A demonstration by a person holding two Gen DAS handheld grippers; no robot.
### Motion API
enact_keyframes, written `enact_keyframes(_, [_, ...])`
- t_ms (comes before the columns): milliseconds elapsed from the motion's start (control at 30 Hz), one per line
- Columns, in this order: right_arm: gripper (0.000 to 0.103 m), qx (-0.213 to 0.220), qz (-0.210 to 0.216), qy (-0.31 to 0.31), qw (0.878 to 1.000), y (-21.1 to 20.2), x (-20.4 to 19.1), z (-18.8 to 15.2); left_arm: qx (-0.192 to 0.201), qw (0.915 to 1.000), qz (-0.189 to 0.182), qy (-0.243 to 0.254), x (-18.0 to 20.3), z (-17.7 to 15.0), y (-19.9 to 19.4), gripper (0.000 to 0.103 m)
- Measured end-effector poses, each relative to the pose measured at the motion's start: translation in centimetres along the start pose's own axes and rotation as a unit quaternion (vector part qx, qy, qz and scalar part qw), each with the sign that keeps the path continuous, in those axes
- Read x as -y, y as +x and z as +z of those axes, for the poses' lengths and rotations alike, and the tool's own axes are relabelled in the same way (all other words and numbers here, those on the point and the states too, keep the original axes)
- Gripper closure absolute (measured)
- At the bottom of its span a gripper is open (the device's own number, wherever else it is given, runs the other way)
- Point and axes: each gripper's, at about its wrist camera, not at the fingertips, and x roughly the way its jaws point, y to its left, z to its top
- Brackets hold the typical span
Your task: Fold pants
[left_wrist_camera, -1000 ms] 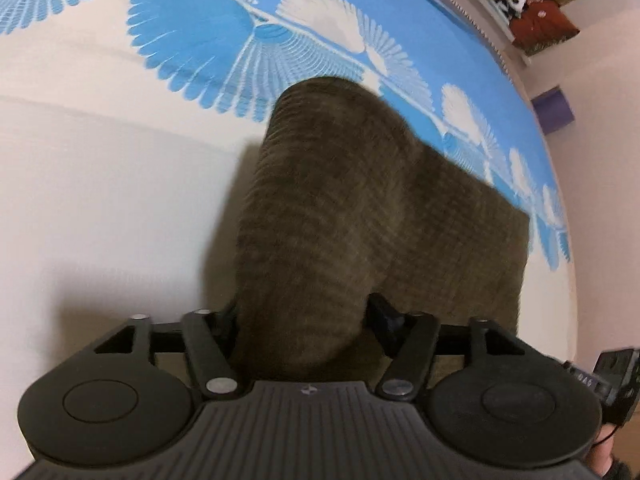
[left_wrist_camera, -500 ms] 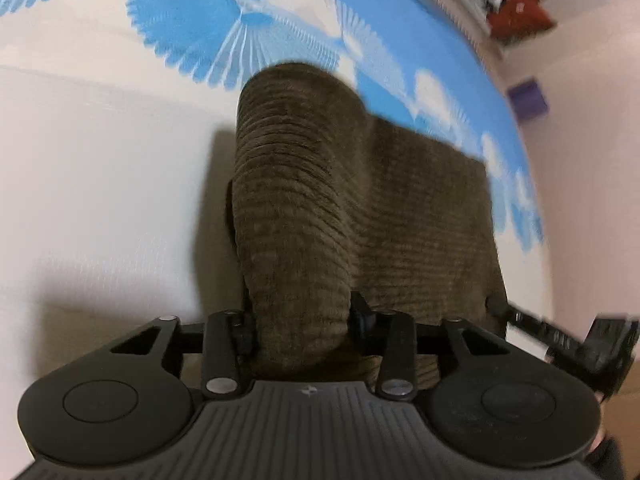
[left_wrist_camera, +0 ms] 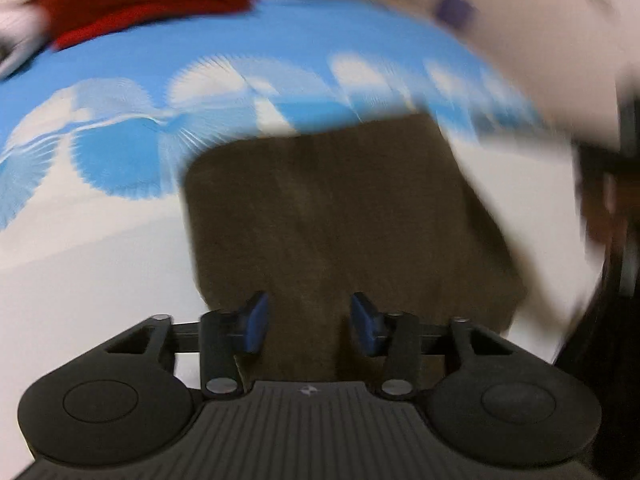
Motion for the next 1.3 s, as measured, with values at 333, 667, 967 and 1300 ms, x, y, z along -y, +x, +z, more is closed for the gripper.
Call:
enact_keyframes(333, [0.061, -0.088, -0.112, 0.008, 0.99, 10.3, 0.1, 2.1, 0.054, 0.9968, 0.035, -0.048, -0.9, 3.7, 0.2, 0.058])
enact_keyframes(667, [0.07, -0.108, -0.142, -0.032, 0.983, 12.6, -0.6, 1.5, -0.009, 0.9913, 0.074, -0.108, -3.0, 5.6, 5.7, 0.074])
enact_keyframes(967, [0.048, -0.042, -0.133, -0.025, 0.99, 4.9, -1.6, 2.1, 0.023, 0.9866, 0.062, -0.149, -4.2, 5.8, 3.2, 0.074])
enact_keyframes(1300, [0.043, -0.074, -0.093, 0.0, 0.993, 0.0, -4.1, -1.9, 0.068, 0.9819, 0.113, -0.136, -0.8, 4.4, 0.2, 0.068])
